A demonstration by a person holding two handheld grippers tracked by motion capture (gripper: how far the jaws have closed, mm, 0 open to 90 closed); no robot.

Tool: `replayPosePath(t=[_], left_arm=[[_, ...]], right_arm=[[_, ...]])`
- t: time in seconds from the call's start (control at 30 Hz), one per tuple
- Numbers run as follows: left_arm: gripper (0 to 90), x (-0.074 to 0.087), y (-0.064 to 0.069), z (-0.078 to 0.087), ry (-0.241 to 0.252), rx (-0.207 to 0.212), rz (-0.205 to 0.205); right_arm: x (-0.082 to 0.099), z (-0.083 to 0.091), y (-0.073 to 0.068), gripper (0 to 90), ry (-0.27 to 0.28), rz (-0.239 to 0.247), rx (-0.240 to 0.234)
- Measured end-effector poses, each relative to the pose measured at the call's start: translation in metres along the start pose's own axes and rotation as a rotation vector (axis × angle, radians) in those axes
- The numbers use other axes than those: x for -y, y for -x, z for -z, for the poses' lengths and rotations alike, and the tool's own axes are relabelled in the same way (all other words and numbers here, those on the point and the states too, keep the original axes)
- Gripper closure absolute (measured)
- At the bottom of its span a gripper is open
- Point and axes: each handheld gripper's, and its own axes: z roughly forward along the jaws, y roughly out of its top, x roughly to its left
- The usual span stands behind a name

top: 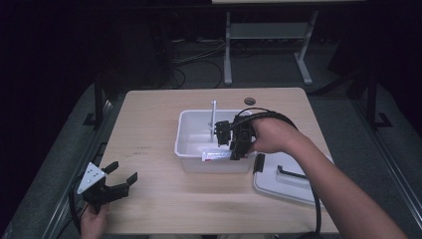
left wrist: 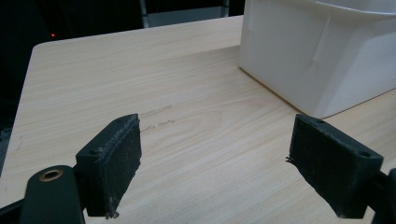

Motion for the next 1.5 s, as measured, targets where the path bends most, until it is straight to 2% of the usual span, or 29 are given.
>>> replayPosePath(t=[0.87, 1.5], left_arm=[[16.3, 0.000, 0.000, 0.000, 0.002, 0.000, -0.001], [16.3, 0.000, -0.001, 0.001, 0.006, 0.000, 0.001]], right_arm=[[-0.003, -0.015, 0.032, 69.2, -0.017, -0.044, 0.000], [-0.001, -0.031, 0.044, 69.2, -0.035, -0.069, -0.020]])
